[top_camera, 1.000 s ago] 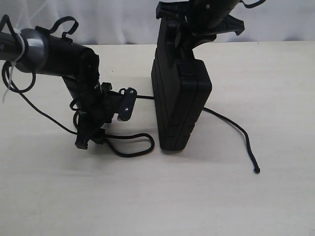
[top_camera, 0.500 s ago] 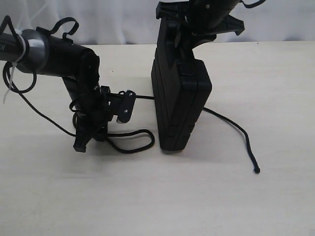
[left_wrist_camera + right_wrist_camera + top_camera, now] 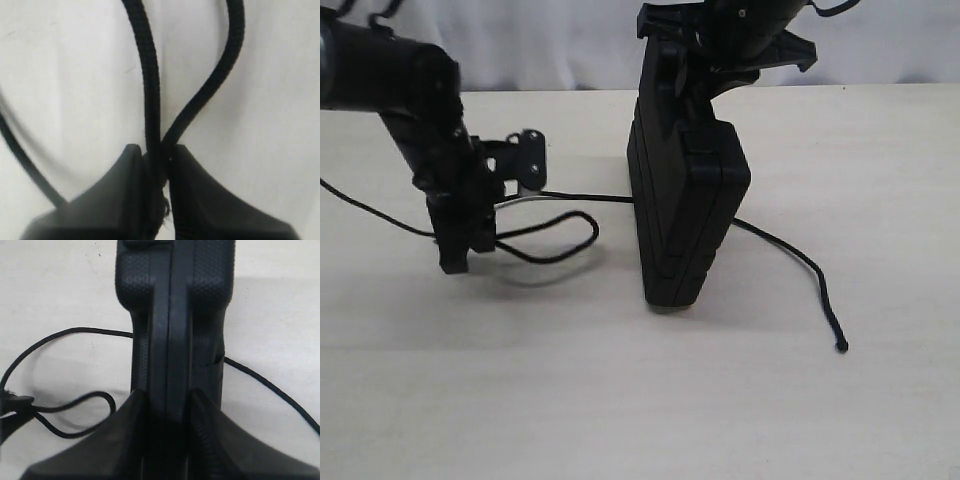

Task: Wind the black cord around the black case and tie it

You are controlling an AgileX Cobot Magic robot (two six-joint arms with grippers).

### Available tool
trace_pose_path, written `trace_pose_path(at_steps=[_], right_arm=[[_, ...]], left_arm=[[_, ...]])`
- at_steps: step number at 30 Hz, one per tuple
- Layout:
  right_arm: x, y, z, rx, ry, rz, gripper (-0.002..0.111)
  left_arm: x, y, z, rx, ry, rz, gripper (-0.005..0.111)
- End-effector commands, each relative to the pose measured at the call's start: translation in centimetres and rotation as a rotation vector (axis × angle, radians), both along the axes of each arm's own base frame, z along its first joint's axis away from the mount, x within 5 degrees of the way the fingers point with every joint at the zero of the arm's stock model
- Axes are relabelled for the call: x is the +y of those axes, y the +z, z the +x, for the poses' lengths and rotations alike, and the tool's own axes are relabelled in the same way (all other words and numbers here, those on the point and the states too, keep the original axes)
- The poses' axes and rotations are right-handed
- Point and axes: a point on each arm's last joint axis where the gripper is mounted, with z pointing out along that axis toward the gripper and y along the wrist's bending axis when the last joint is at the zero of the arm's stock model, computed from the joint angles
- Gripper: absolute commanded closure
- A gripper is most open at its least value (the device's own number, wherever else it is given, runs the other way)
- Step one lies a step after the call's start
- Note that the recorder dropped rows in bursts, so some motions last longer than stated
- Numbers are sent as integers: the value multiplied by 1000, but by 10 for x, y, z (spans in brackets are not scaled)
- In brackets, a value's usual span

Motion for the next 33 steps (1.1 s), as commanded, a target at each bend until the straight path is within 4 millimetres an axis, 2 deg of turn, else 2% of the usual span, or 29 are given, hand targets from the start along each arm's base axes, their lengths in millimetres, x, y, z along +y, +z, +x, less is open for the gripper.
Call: trace_pose_path(at_steps=[1, 4, 8, 12, 17, 21, 27, 30, 33], right_arm=[[0, 6, -2, -12, 7, 9, 104], [0, 6, -2, -12, 7, 9, 104], [0, 6, -2, -12, 7, 9, 104], [0, 6, -2, -12, 7, 9, 104], [0, 6, -2, -12, 7, 9, 104], [0, 6, -2, -12, 7, 9, 104], [0, 6, -2, -12, 7, 9, 104], [0, 6, -2, -12, 7, 9, 104], [0, 6, -2, -12, 7, 9, 104]], left_arm=[[24, 34, 9, -89, 188, -181, 107], [35, 60, 12, -149, 233, -345, 107], [33, 87, 10, -222, 205, -503, 107], [19, 95, 6, -189, 196, -578, 107], [13, 93, 19, -72, 329, -497, 107], [10, 103, 30, 32, 371, -402, 107], [-7, 134, 28, 46, 280, -390, 107], [-13, 138, 30, -5, 245, -350, 107], [-18, 130, 33, -45, 186, -278, 107]])
